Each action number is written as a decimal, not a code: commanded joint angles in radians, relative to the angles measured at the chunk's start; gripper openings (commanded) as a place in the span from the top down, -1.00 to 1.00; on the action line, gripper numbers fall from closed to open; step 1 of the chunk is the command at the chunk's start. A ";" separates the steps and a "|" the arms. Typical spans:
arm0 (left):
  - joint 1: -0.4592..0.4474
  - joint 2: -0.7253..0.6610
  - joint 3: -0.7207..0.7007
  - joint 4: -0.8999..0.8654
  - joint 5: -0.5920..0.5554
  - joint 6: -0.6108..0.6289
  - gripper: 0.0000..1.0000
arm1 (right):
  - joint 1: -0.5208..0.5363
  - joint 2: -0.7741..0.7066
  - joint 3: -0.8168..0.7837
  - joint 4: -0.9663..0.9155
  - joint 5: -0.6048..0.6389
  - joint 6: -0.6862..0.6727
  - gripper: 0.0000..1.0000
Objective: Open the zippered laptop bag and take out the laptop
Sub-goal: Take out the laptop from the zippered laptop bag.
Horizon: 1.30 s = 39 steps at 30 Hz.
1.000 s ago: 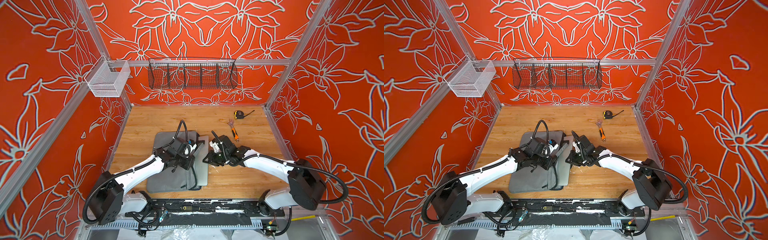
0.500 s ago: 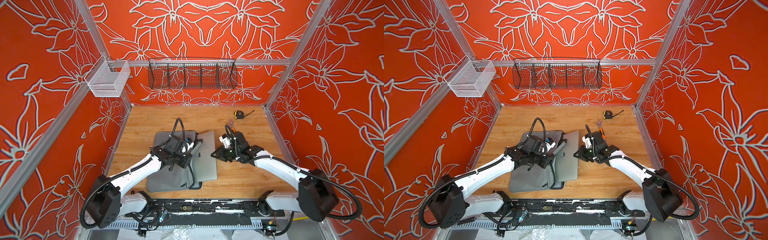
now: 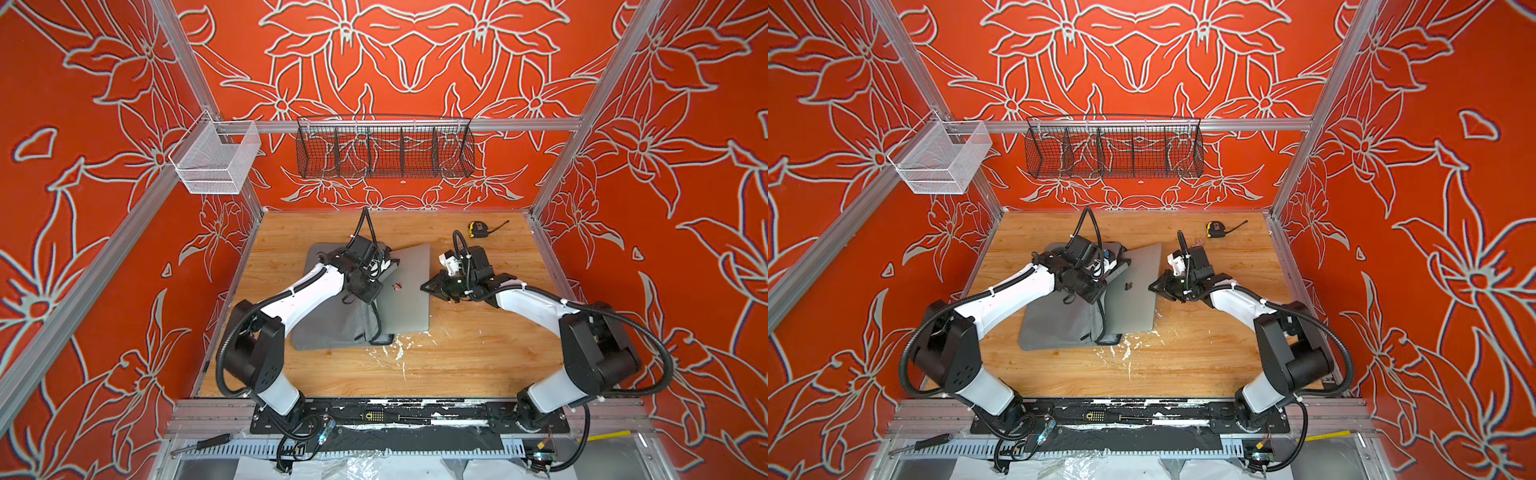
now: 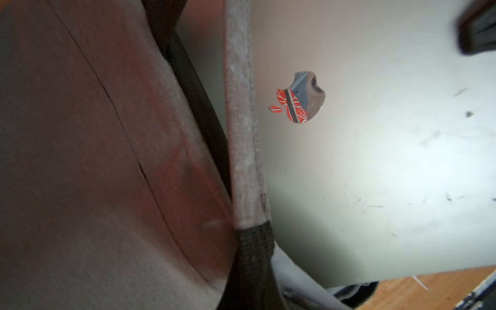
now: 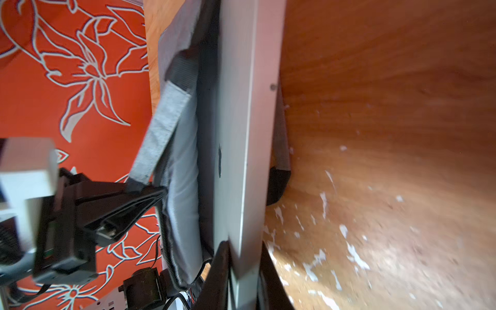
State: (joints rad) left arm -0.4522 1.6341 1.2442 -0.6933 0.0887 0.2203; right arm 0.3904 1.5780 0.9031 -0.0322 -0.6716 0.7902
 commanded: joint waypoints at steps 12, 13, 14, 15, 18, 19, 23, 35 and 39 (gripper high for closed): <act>0.057 0.099 0.032 -0.132 -0.186 0.104 0.88 | 0.030 0.119 0.046 0.131 0.011 -0.019 1.00; 0.057 0.101 0.031 -0.133 -0.180 0.105 0.93 | 0.026 0.116 0.046 0.129 0.012 -0.022 1.00; 0.058 0.104 0.029 -0.133 -0.170 0.105 0.98 | 0.024 0.110 0.046 0.129 0.010 -0.027 1.00; 0.057 0.105 0.029 -0.133 -0.161 0.105 1.00 | 0.021 0.107 0.048 0.123 0.010 -0.034 1.00; 0.057 0.113 0.027 -0.135 -0.160 0.097 1.00 | 0.003 0.102 0.059 0.078 0.008 -0.062 1.00; 0.056 0.116 0.025 -0.134 -0.164 0.097 1.00 | -0.004 0.099 0.056 0.074 0.005 -0.065 1.00; 0.057 0.108 0.023 -0.130 -0.178 0.105 1.00 | -0.036 0.087 0.047 0.045 -0.011 -0.090 1.00; 0.059 0.102 0.024 -0.124 -0.195 0.119 1.00 | -0.143 0.078 0.038 -0.023 -0.114 -0.167 1.00; 0.059 0.110 0.037 -0.132 -0.189 0.131 1.00 | -0.153 0.086 0.038 -0.026 -0.136 -0.182 1.00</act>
State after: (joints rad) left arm -0.4122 1.7279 1.2697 -0.7589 -0.0494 0.3202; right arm 0.2504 1.6760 0.9386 -0.0277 -0.8120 0.6701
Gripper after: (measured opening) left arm 0.055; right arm 0.168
